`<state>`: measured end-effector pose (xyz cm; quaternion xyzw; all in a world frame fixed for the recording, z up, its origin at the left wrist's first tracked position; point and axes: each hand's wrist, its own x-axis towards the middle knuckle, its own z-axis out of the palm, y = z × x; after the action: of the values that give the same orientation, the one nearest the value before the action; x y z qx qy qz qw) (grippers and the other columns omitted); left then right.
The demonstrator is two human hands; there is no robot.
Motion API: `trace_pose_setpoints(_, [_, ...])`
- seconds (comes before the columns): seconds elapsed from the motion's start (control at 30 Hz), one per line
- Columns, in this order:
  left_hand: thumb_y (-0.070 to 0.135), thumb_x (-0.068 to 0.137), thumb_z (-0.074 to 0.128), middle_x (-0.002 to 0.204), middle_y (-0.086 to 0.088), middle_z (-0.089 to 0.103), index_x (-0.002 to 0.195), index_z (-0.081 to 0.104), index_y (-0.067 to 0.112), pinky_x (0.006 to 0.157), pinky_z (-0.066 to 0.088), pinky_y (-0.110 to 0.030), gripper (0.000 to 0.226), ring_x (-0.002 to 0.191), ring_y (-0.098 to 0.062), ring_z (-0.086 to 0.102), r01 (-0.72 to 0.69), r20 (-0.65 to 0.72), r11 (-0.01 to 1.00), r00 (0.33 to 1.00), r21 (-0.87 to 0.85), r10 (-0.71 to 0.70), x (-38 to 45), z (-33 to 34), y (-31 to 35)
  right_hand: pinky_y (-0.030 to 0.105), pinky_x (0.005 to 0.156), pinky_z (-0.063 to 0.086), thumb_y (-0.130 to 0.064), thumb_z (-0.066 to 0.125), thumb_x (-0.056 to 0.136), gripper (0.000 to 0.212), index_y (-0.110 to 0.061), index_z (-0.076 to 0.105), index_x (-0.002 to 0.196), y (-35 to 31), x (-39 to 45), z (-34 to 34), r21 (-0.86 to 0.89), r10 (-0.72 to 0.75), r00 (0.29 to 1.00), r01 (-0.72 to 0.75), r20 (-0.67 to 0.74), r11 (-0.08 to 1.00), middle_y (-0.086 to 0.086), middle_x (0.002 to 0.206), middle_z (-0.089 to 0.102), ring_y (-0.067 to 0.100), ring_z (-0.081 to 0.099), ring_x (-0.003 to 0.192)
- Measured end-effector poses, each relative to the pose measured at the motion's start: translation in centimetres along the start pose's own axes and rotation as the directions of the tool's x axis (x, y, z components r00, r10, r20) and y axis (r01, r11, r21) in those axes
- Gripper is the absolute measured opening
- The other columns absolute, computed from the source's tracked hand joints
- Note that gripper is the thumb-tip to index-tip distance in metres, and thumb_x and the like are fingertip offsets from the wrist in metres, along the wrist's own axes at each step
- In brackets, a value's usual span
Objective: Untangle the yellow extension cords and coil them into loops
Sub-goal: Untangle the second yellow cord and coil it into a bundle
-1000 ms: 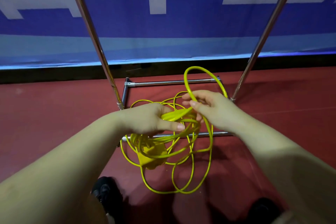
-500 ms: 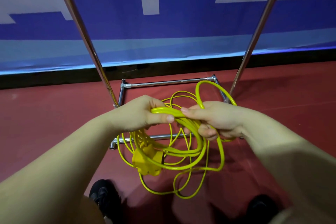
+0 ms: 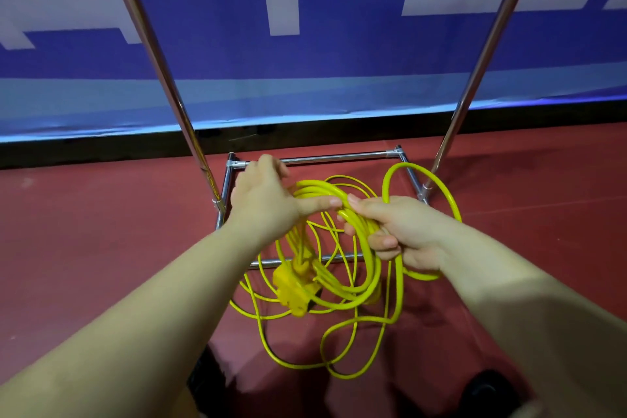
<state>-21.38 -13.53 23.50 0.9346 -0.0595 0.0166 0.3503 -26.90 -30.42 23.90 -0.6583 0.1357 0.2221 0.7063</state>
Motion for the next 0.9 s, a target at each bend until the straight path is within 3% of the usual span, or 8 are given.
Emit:
trace_pose_setpoints(0.07, [0.066,0.052,0.076,0.076,0.005,0.048,0.076,0.041,0.018,0.062,0.036,-0.031,0.064,0.072,-0.015,0.045,0.089,0.002,0.996,0.996,-0.005,-0.089,-0.4,0.2,0.6,0.011,0.034,0.018,-0.029,0.049,0.094,0.024,-0.01,0.057,0.083,0.2,0.4,0.4,0.016,-0.05,0.996,0.051,-0.072,0.999,0.004,0.071,0.057,0.002,0.029,0.029])
trace_pose_setpoints(0.17, [0.063,0.068,0.068,0.057,0.004,0.05,0.061,0.05,0.019,0.052,0.031,-0.026,0.048,0.052,-0.012,0.042,0.313,0.31,0.923,0.921,-0.225,-0.237,-0.5,0.3,1.0,0.012,0.035,0.02,-0.025,0.049,0.095,0.023,-0.01,0.056,0.078,0.2,0.8,0.8,-0.045,-0.154,0.977,0.149,-0.149,0.988,0.0,0.062,0.058,0.002,0.032,0.029])
trace_pose_setpoints(0.23, [0.062,0.08,0.055,0.072,0.002,0.062,0.075,0.062,0.018,0.065,0.04,-0.027,0.045,0.063,-0.011,0.053,0.566,0.615,0.707,0.753,-0.425,-0.233,-0.5,0.3,1.5,0.013,0.034,0.022,-0.023,0.05,0.094,0.021,-0.011,0.056,0.078,0.2,0.9,0.9,-0.098,-0.213,0.963,0.199,-0.167,0.975,0.0,0.061,0.057,0.003,0.033,0.03])
trace_pose_setpoints(0.3, [0.061,0.087,0.043,0.078,0.001,0.066,0.085,0.063,0.014,0.083,0.045,-0.027,0.051,0.076,-0.012,0.061,0.694,0.737,0.481,0.662,-0.536,-0.135,0.0,0.7,1.4,0.014,0.033,0.026,-0.022,0.051,0.094,0.017,-0.012,0.059,0.082,0.1,0.8,1.2,-0.162,-0.262,0.954,0.238,-0.146,0.958,0.002,0.07,0.06,0.003,0.034,0.03])
trace_pose_setpoints(0.47, [0.061,0.09,0.034,0.1,-0.01,0.065,0.099,0.06,0.007,0.068,0.053,-0.027,0.061,0.078,-0.018,0.066,0.746,0.752,0.201,0.657,-0.635,-0.059,0.9,0.8,1.4,0.015,0.039,0.029,-0.023,0.048,0.096,0.017,-0.015,0.057,0.083,-0.4,0.1,2.1,-0.348,-0.315,0.947,0.274,-0.065,0.897,-0.013,0.037,0.051,0.003,0.032,0.027])
trace_pose_setpoints(0.63, [0.051,0.095,0.034,0.069,-0.01,0.064,0.08,0.054,0.009,0.049,0.044,-0.024,0.049,0.05,-0.022,0.065,0.745,0.733,0.074,0.666,-0.663,-0.14,0.6,0.7,2.1,0.024,0.047,0.033,-0.025,0.048,0.096,0.024,-0.011,0.059,0.079,0.0,0.4,2.7,-0.442,-0.305,0.952,0.262,-0.027,0.858,-0.018,0.032,0.046,0.004,0.033,0.027])
trace_pose_setpoints(0.77, [0.034,0.1,0.037,0.052,0.002,0.053,0.071,0.048,0.012,0.059,0.042,-0.029,0.037,0.049,-0.011,0.058,0.673,0.659,0.0,0.724,-0.74,-0.202,1.3,0.7,2.2,0.018,0.04,0.029,-0.03,0.048,0.095,0.024,-0.014,0.063,0.087,-0.1,0.6,2.9,-0.345,-0.263,0.965,0.241,-0.019,0.907,-0.011,0.052,0.06,0.004,0.034,0.03])
trace_pose_setpoints(0.9, [0.021,0.1,0.035,0.041,0.004,0.041,0.068,0.042,0.014,0.059,0.05,-0.029,0.033,0.036,-0.007,0.046,0.564,0.566,-0.086,0.785,-0.821,-0.25,2.6,0.4,0.9,0.014,0.034,0.025,-0.039,0.047,0.094,0.023,-0.021,0.058,0.084,-0.8,0.6,1.9,-0.274,-0.21,0.954,0.149,-0.212,0.95,-0.002,0.079,0.065,0.005,0.034,0.029])
